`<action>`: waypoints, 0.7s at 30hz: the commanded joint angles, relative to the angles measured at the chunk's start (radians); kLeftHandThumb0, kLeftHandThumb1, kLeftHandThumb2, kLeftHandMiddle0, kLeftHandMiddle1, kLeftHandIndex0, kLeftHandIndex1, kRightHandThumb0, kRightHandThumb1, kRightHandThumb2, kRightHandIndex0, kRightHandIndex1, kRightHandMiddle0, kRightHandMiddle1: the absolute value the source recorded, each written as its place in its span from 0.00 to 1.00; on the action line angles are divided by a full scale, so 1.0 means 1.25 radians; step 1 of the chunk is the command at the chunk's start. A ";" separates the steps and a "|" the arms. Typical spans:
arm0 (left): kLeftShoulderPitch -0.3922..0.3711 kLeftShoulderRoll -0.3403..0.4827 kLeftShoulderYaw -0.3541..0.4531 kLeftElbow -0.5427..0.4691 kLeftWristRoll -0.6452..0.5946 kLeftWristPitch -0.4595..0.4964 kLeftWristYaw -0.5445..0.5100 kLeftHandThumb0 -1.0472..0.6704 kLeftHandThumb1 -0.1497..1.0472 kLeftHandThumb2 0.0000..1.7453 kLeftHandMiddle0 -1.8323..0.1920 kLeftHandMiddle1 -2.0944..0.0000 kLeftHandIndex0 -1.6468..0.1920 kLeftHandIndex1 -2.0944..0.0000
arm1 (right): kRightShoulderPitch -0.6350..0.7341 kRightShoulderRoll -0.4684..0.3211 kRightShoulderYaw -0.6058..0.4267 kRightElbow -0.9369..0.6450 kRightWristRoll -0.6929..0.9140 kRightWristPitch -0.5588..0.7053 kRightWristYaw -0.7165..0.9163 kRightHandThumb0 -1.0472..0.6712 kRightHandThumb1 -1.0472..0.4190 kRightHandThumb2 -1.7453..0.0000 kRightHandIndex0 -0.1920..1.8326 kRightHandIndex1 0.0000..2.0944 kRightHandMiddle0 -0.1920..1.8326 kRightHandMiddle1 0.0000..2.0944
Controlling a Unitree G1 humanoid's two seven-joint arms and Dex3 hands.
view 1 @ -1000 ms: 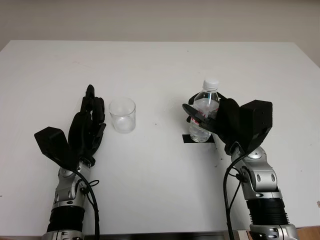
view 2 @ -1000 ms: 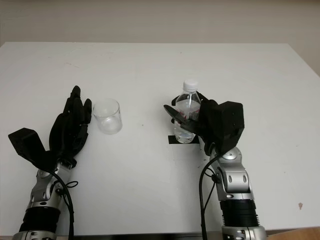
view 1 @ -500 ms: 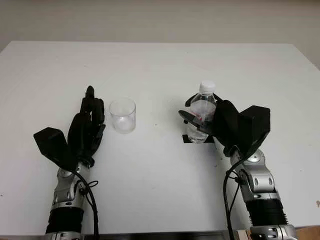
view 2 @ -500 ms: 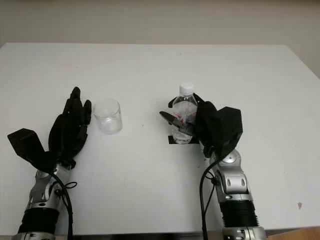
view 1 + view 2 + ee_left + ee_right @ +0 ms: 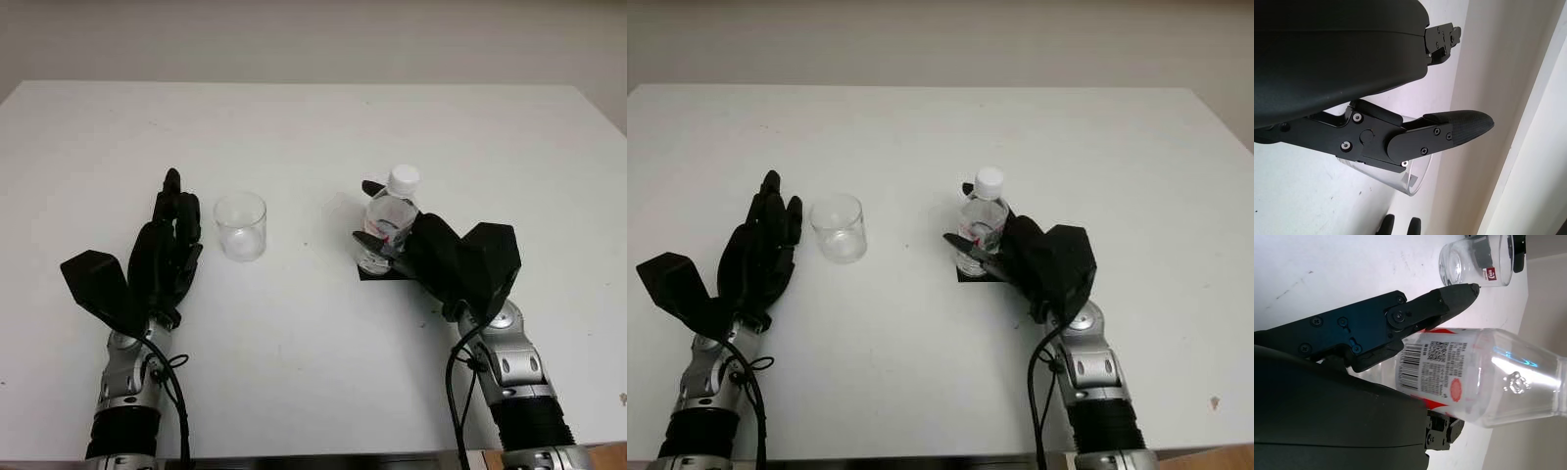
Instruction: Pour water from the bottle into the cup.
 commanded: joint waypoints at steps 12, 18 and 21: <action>0.002 0.010 0.002 -0.011 -0.003 0.007 -0.009 0.21 1.00 0.33 0.97 0.97 0.97 0.97 | 0.056 -0.014 -0.046 -0.026 0.044 -0.043 0.018 0.07 0.11 0.97 0.00 0.00 0.00 0.00; -0.002 0.010 -0.001 -0.006 0.001 0.006 -0.011 0.20 1.00 0.34 0.97 0.98 0.98 0.97 | 0.086 0.001 -0.035 -0.037 0.021 -0.117 -0.004 0.03 0.10 0.97 0.00 0.00 0.00 0.00; -0.003 0.008 -0.001 -0.004 0.003 0.004 -0.007 0.21 1.00 0.34 0.97 0.97 0.98 0.97 | 0.103 0.019 -0.028 -0.052 0.023 -0.138 -0.018 0.03 0.09 0.97 0.00 0.00 0.00 0.00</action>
